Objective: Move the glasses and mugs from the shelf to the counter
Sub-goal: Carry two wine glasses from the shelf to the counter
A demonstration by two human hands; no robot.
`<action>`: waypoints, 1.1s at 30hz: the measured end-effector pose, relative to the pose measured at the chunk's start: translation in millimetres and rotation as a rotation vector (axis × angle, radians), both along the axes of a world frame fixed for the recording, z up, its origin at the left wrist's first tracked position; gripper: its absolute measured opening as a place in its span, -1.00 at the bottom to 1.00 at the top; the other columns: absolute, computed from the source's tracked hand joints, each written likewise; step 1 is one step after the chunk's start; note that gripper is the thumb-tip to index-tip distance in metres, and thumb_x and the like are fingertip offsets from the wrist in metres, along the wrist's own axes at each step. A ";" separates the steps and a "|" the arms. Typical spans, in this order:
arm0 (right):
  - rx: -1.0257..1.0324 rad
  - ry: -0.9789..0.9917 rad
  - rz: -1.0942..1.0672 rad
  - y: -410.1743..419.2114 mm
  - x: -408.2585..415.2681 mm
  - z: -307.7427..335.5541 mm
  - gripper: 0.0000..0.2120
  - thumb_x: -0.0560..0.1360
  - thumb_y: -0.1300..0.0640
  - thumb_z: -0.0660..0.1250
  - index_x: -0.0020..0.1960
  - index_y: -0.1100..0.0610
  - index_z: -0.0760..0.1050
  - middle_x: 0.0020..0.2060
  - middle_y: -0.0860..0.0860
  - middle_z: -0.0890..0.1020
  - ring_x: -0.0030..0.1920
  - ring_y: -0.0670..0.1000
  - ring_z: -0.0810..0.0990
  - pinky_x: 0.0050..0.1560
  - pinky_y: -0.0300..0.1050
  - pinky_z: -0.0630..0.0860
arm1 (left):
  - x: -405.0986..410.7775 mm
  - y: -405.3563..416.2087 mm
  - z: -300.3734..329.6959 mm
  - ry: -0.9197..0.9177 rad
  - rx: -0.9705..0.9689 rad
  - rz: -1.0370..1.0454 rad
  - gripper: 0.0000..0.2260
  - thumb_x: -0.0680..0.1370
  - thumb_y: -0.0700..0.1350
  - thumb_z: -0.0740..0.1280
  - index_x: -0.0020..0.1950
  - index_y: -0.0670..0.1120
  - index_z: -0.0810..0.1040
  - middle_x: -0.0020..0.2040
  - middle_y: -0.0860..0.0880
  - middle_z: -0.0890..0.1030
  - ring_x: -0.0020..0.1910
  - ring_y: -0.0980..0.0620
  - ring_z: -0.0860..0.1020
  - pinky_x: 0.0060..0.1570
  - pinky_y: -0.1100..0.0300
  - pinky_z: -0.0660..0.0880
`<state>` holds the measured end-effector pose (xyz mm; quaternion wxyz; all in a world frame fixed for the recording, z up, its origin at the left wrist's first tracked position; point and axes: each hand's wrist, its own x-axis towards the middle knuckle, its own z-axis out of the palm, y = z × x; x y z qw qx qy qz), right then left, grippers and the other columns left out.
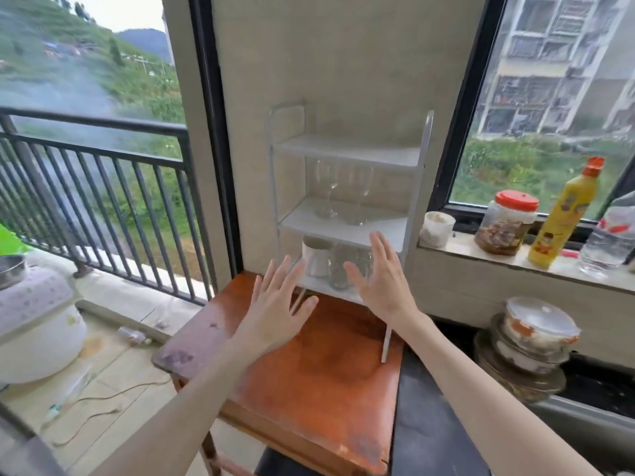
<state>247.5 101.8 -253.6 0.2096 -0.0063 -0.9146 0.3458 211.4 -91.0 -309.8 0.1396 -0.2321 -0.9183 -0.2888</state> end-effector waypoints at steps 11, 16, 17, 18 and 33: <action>-0.582 0.031 -0.181 8.2 -133.0 22.8 -0.52 0.55 0.07 0.22 0.43 0.10 0.21 0.37 0.03 0.40 0.35 0.06 0.37 0.24 -0.12 0.32 | -131.7 58.3 63.6 -0.275 0.638 -0.048 -0.47 0.57 -0.06 0.24 0.50 -0.10 0.14 0.48 -0.05 0.27 0.43 -0.03 0.29 0.40 0.03 0.26; -0.705 0.041 -0.224 16.0 -162.8 21.7 -0.51 0.53 0.08 0.27 0.41 0.12 0.24 0.36 0.03 0.40 0.37 0.04 0.36 0.23 -0.17 0.31 | -167.7 80.7 69.4 -0.279 0.671 -0.114 -0.48 0.57 -0.09 0.26 0.49 -0.12 0.16 0.46 -0.05 0.31 0.40 0.00 0.33 0.31 0.18 0.30; -0.723 0.051 -0.225 17.4 -167.0 21.1 -0.51 0.53 0.09 0.27 0.41 0.13 0.24 0.37 0.03 0.39 0.38 0.03 0.36 0.27 -0.16 0.31 | -174.6 84.0 71.5 -0.314 0.694 -0.117 -0.47 0.57 -0.10 0.26 0.49 -0.12 0.15 0.46 -0.05 0.30 0.40 0.00 0.33 0.28 0.20 0.31; -0.739 0.058 -0.223 18.4 -170.6 20.9 -0.48 0.52 0.10 0.28 0.43 0.14 0.22 0.39 0.03 0.38 0.39 0.01 0.35 0.34 -0.12 0.30 | -181.3 86.5 73.4 -0.349 0.717 -0.117 -0.45 0.57 -0.11 0.27 0.50 -0.12 0.13 0.47 -0.06 0.30 0.40 -0.01 0.34 0.28 0.18 0.32; -0.791 0.142 -0.239 26.3 -205.1 26.3 -0.38 0.44 0.07 0.40 0.42 0.05 0.22 0.20 0.05 0.52 0.14 0.01 0.55 0.16 0.06 0.51 | -236.7 100.7 88.8 -0.496 0.888 -0.231 -0.38 0.50 -0.12 0.36 0.49 -0.12 0.15 0.23 -0.07 0.45 0.19 0.03 0.46 0.03 0.30 0.41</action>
